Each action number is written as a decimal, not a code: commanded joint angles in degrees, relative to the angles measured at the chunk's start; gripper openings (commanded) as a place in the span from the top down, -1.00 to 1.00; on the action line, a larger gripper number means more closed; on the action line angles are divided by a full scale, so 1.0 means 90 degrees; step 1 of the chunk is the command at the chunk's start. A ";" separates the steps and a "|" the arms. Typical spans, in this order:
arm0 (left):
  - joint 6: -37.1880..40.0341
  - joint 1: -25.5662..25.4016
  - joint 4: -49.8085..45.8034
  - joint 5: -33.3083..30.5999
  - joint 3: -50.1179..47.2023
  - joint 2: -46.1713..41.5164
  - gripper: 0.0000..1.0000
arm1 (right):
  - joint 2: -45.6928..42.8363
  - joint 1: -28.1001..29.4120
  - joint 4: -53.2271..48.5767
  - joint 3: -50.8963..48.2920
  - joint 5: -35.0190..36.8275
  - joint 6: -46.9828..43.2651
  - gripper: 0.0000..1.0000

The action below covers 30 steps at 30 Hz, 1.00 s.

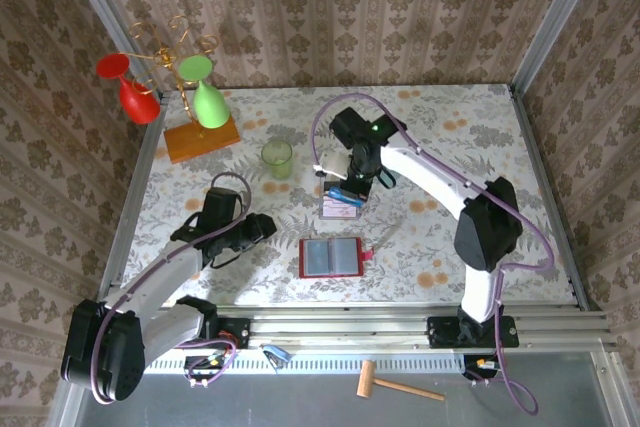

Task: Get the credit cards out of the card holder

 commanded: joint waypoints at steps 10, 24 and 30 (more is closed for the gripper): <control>-0.0138 0.0081 -0.0334 -0.0046 0.0047 -0.0127 0.35 | 0.2093 -0.0511 -0.2072 0.3307 -0.0098 -0.1365 1.00; -0.0269 0.0096 -0.0723 -0.0144 -0.0037 -0.0398 0.35 | 0.3520 -0.0645 -0.2561 0.5244 -0.0342 -0.1916 1.00; -0.0312 0.0106 -0.0811 -0.0237 -0.0121 -0.0551 0.35 | 0.3849 -0.0608 -0.2602 0.5238 -0.0397 -0.2040 1.00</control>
